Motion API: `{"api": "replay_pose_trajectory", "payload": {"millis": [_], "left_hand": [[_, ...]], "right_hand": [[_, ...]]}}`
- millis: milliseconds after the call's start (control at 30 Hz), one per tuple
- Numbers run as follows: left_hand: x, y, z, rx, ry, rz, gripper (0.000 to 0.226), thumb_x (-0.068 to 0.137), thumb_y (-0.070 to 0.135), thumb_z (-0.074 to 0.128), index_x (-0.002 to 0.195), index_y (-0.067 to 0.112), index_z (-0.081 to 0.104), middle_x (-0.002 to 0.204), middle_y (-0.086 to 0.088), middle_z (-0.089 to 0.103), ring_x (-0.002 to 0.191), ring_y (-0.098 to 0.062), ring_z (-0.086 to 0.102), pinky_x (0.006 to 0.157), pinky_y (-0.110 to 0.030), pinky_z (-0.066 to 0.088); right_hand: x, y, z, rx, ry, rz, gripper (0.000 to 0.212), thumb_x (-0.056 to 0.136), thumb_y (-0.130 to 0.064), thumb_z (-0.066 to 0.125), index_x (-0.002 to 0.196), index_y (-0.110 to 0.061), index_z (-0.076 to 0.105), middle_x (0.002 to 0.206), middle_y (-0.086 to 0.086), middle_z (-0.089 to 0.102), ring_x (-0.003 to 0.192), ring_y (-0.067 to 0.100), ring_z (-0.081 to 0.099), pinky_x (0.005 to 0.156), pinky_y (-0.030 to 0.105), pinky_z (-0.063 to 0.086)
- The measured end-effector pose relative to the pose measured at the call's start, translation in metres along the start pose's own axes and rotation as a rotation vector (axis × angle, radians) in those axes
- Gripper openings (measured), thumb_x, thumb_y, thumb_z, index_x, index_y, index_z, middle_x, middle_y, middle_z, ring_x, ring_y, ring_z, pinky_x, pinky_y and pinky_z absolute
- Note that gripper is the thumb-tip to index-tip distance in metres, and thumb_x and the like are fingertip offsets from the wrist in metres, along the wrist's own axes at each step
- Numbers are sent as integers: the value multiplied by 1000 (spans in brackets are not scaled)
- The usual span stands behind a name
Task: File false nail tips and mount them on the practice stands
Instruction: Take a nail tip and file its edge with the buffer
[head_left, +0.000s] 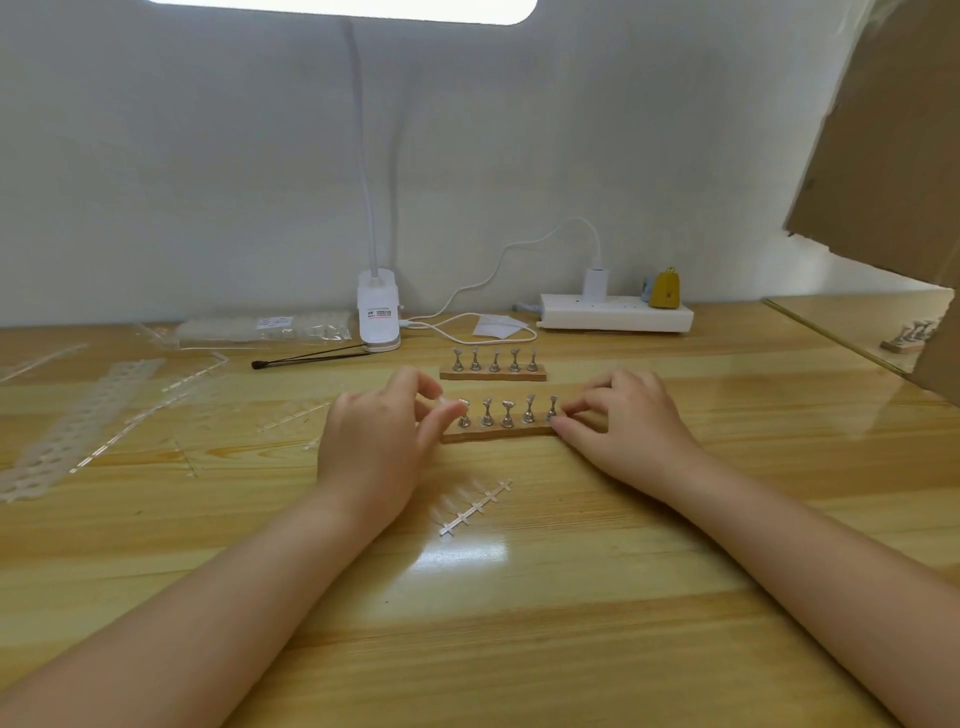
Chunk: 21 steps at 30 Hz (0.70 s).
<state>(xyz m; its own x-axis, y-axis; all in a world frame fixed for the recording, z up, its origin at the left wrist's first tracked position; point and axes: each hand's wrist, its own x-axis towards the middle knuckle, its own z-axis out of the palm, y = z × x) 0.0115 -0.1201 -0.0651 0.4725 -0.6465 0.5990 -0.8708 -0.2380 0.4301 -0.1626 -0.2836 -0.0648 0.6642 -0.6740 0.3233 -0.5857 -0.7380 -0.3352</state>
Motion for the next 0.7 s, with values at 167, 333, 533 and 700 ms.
{"api": "replay_pose_trajectory", "payload": {"millis": [167, 333, 533, 700], "left_hand": [[0, -3, 0, -153, -91, -110, 26, 87, 57, 48, 94, 31, 51, 80, 16, 70, 87, -17, 62, 87, -38, 44], [2, -6, -1, -309, -60, -229, 20, 90, 53, 51, 93, 33, 49, 75, 18, 71, 79, -2, 61, 82, -36, 47], [2, -6, 1, -268, -84, -216, 20, 91, 52, 50, 94, 31, 50, 77, 16, 71, 87, -14, 62, 86, -39, 46], [2, -7, 2, -261, -107, -210, 19, 92, 51, 49, 95, 31, 50, 77, 16, 71, 84, -8, 62, 83, -38, 47]], "right_hand": [[2, 2, 1, 117, -2, -40, 19, 80, -50, 69, 93, -37, 66, 103, -13, 49, 109, 11, 36, 91, 27, 28], [3, 4, 3, 144, 64, -82, 25, 77, -43, 75, 97, -30, 67, 101, -13, 50, 104, 9, 36, 89, 25, 28], [3, 4, 2, 137, 42, -80, 22, 79, -45, 72, 96, -32, 69, 104, -12, 52, 106, 11, 38, 91, 28, 30], [1, 2, 0, 99, -10, -61, 30, 83, -46, 67, 108, -29, 67, 119, -9, 53, 117, 15, 39, 102, 34, 32]]}}
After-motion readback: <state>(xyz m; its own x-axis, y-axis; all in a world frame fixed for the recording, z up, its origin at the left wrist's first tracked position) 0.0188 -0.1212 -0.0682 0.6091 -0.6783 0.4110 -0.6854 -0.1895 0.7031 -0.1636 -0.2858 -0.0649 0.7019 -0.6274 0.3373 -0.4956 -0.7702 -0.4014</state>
